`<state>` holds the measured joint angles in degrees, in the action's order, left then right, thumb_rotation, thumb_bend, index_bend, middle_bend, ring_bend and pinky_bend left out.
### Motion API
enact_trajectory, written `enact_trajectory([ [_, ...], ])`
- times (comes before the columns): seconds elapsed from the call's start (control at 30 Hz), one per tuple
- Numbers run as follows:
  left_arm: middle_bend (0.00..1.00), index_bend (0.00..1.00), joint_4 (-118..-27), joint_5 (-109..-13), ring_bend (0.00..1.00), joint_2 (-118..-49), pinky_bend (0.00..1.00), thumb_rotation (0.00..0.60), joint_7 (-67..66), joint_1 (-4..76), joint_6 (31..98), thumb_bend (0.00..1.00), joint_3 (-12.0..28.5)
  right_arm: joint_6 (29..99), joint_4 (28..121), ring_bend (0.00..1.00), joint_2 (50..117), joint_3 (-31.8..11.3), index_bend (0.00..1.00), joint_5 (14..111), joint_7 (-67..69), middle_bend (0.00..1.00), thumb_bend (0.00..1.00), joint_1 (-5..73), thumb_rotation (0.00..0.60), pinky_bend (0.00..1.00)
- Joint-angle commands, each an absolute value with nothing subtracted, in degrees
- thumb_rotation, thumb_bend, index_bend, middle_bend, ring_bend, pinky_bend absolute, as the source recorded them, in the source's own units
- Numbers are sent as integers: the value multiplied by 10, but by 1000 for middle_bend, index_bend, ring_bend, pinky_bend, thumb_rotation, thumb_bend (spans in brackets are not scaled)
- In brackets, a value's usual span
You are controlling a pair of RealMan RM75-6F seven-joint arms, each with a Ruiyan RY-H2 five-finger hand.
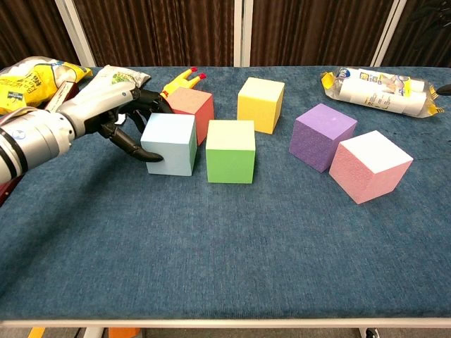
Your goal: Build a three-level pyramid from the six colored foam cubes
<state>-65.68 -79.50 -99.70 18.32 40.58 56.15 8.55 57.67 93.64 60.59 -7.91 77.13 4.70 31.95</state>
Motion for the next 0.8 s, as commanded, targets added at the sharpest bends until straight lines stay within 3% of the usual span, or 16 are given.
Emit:
enact_trajectory([
  [0.03,407,389,-655,-798,338,-1000,382,600,185,407,564,156,85,577,938,63,605,-79,108,771,46,224,101,318,600,63],
  [0.8,407,388,-656,-792,337,-1028,382,600,139,400,579,155,83,595,956,63,594,-71,108,775,39,227,101,295,600,63],
])
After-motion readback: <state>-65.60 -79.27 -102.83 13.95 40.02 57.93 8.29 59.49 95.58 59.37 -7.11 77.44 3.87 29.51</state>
